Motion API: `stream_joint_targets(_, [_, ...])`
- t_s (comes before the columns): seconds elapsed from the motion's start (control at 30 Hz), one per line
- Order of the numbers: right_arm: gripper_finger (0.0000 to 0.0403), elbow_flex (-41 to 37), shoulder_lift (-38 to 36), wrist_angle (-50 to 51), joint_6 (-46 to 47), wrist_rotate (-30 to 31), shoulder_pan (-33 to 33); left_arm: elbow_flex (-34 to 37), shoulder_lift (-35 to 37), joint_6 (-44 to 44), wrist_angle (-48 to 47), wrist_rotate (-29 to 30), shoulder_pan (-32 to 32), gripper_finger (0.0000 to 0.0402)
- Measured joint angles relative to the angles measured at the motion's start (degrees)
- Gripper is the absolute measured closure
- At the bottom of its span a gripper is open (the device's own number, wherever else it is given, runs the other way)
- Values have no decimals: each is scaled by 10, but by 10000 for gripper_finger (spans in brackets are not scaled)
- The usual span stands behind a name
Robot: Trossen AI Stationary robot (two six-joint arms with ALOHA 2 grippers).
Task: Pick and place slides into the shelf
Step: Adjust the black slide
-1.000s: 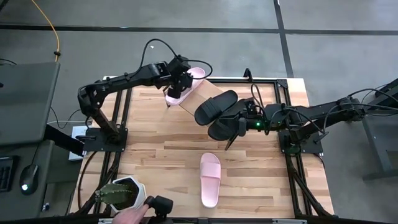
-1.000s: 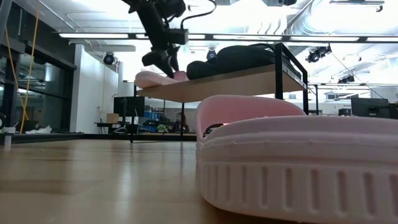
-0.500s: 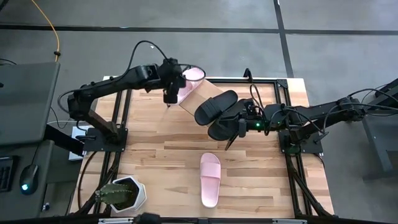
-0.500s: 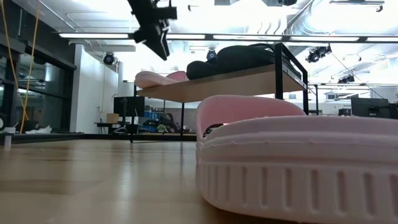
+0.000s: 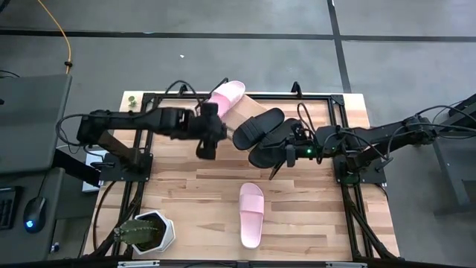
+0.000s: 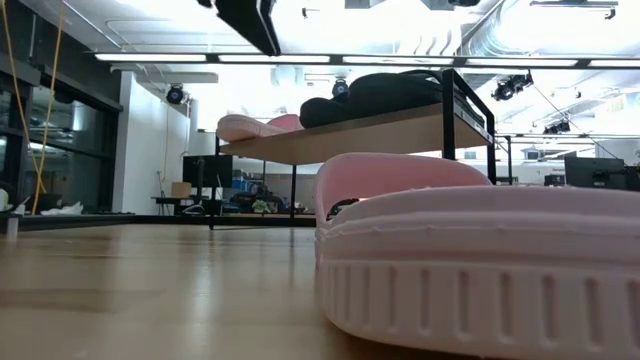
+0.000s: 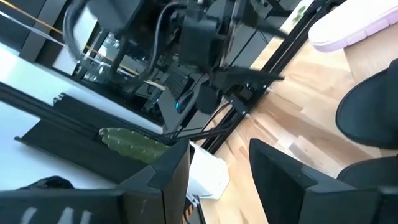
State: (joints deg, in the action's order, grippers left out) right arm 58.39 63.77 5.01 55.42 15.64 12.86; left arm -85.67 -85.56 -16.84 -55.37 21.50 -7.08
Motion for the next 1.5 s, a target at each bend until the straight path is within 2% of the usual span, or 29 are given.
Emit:
stream_joint_targets(0.27, [244,0,0,27,0,0,20,0,0,137,-8,13,93,192])
stream_joint_targets(0.47, [244,0,0,34,2,0,28,0,-10,156,-6,92,140,193])
stream_joint_targets(0.53, [244,0,0,34,5,-1,31,0,-14,156,1,116,139,193])
stream_joint_targets(0.63, [244,0,0,34,7,-9,31,0,-19,162,6,118,123,193])
stream_joint_targets(0.8, [244,0,0,33,13,-27,31,0,-30,187,45,58,65,196])
stream_joint_targets(0.93, [244,0,0,31,16,-38,35,0,-43,201,49,51,19,235])
stream_joint_targets(1.2, [244,0,0,28,13,-18,55,0,-45,202,53,47,-22,388])
stream_joint_targets(1.37, [244,0,0,28,12,3,57,0,-47,187,73,40,-29,377])
stream_joint_targets(1.5, [244,0,0,28,11,7,57,0,-54,159,95,38,-28,395])
